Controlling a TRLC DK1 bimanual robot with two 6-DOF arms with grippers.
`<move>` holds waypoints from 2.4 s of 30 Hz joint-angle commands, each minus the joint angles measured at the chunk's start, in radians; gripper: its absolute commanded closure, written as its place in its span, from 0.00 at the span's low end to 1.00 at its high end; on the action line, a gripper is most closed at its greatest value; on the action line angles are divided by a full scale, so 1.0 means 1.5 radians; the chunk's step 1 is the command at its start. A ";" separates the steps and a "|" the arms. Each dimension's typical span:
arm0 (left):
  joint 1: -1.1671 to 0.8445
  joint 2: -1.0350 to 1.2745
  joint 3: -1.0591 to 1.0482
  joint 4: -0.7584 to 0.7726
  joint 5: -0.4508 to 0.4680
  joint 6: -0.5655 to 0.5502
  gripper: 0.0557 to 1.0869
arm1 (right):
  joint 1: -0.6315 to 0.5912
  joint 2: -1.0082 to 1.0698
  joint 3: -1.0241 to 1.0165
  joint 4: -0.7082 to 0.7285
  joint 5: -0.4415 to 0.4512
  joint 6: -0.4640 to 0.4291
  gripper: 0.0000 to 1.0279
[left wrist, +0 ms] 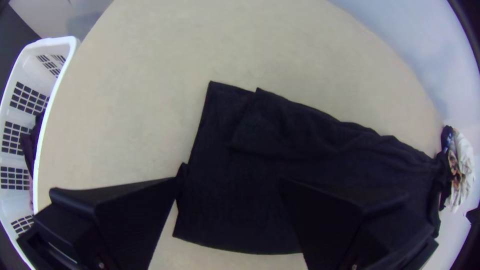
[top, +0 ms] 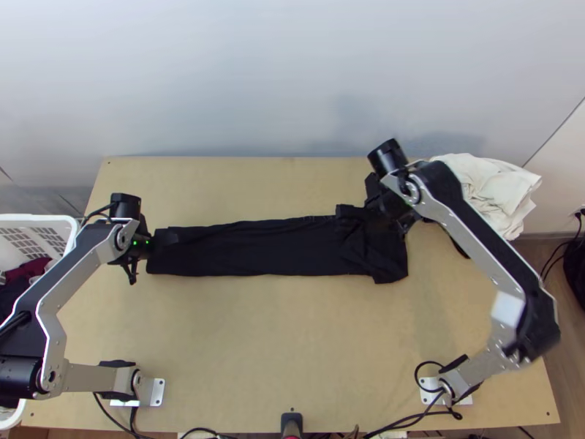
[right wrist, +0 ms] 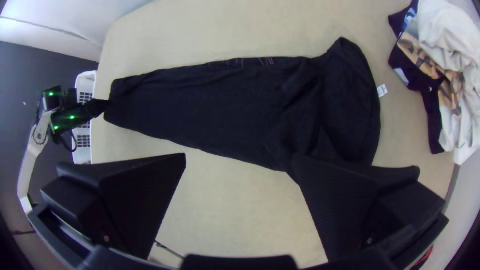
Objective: Fold the t-shirt
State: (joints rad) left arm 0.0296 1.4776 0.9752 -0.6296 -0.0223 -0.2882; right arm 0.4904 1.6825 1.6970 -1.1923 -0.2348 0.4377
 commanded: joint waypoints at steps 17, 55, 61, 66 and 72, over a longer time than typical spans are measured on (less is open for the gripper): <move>-0.013 0.053 -0.016 0.093 -0.017 -0.015 0.05 | -0.001 -0.098 0.040 0.061 0.007 -0.027 0.04; -0.140 0.123 0.011 0.119 -0.034 -0.053 0.97 | 0.034 0.007 -0.024 0.150 -0.027 -0.066 0.04; -0.148 0.032 0.029 0.086 -0.034 -0.059 0.96 | 0.091 0.073 -0.041 0.189 -0.028 -0.065 0.04; -0.150 -0.046 0.063 0.071 -0.032 -0.059 0.96 | 0.131 0.147 -0.051 0.236 -0.029 -0.063 0.04; -0.149 -0.092 0.097 0.053 -0.017 -0.063 0.96 | 0.149 0.230 -0.046 0.270 -0.030 -0.064 0.04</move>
State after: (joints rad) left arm -0.1909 1.4292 1.0710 -0.5232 -0.0631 -0.3786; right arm 0.6727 1.8999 1.6295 -0.8410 -0.2775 0.3401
